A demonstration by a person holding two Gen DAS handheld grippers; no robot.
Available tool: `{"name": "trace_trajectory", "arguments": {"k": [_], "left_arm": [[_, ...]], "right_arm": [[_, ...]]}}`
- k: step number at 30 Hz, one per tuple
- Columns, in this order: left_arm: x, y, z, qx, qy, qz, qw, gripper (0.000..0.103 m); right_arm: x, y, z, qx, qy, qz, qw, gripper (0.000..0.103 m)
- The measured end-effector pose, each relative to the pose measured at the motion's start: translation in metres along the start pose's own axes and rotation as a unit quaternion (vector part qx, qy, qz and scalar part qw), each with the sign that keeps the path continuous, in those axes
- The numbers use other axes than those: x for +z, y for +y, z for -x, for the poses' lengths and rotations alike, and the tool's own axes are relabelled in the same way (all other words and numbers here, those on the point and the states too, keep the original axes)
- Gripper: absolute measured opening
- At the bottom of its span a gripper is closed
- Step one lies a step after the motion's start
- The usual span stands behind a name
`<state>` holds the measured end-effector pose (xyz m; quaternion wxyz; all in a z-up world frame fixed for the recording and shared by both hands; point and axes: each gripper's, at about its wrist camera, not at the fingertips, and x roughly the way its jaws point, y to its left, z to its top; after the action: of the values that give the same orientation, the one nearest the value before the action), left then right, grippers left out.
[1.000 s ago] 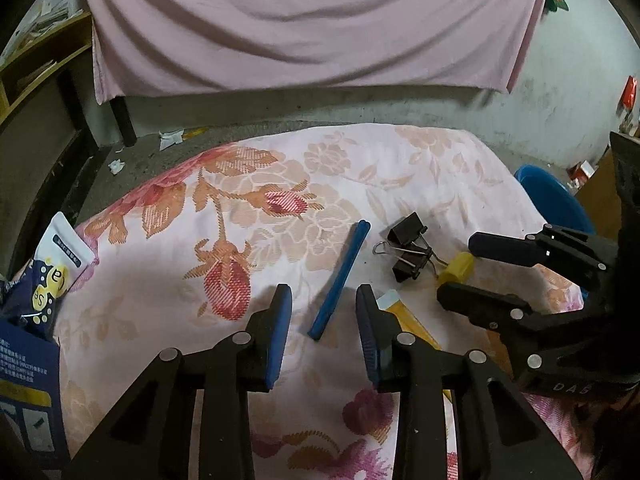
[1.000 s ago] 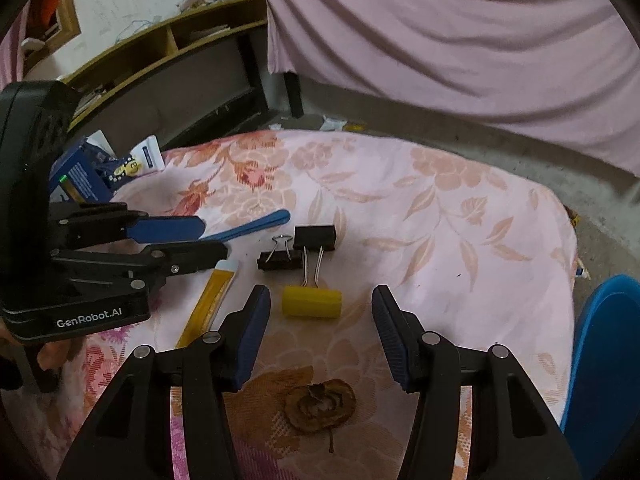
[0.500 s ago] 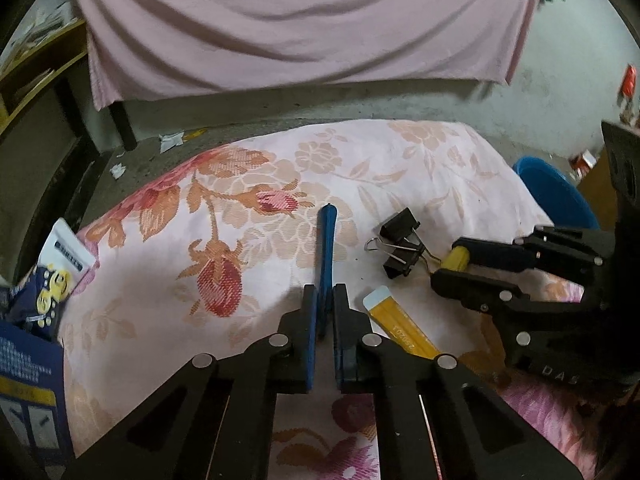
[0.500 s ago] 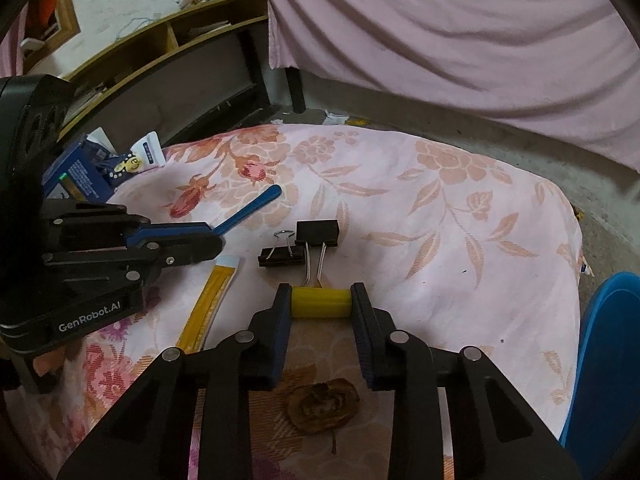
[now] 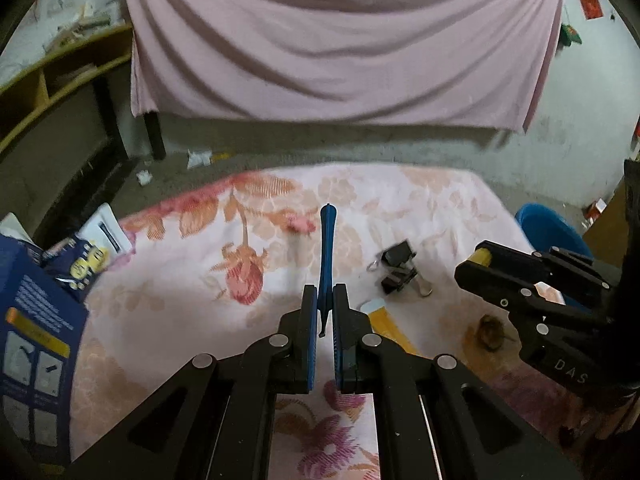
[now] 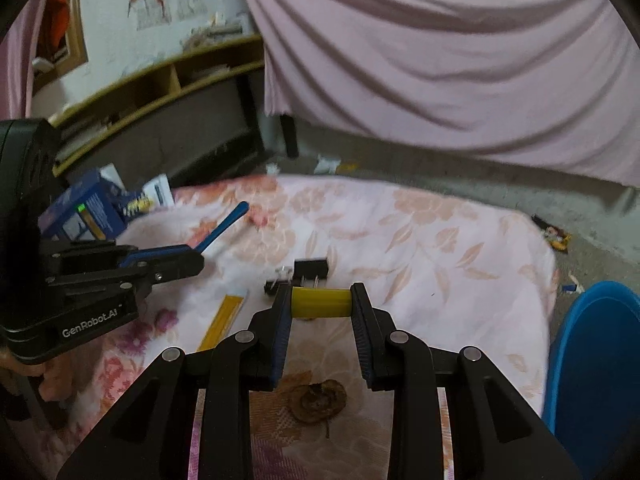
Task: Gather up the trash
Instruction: 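Grasp the blue stick with the left tool while the right tool grasps the yellow cylinder, then carry the blue stick and yellow cylinder over the blue basin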
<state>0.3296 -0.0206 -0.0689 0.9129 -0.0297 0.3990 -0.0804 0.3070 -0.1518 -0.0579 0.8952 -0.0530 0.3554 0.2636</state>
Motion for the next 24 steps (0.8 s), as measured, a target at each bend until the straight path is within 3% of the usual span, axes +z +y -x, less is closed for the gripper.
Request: {"name": "trace_trajectory", "arguments": {"k": [10,16,24], "left_arm": [[0.014,-0.033,0.054,0.000,-0.115,-0.008,0.9933,0.005],[0.026,-0.064,0.079,-0.004,-0.166,-0.031,0.9857,0.005],[0.038,-0.121,0.113,-0.029,-0.230,-0.067,0.9704,0.005]], "right_arm": [[-0.004,-0.011,0.057,-0.005,-0.142,-0.021,0.990,0.027],[-0.009,-0.029,0.107,-0.042,-0.231,-0.028,0.972,0.027],[-0.023,-0.062,0.164,-0.109,-0.307,-0.042,0.945,0.027]]}}
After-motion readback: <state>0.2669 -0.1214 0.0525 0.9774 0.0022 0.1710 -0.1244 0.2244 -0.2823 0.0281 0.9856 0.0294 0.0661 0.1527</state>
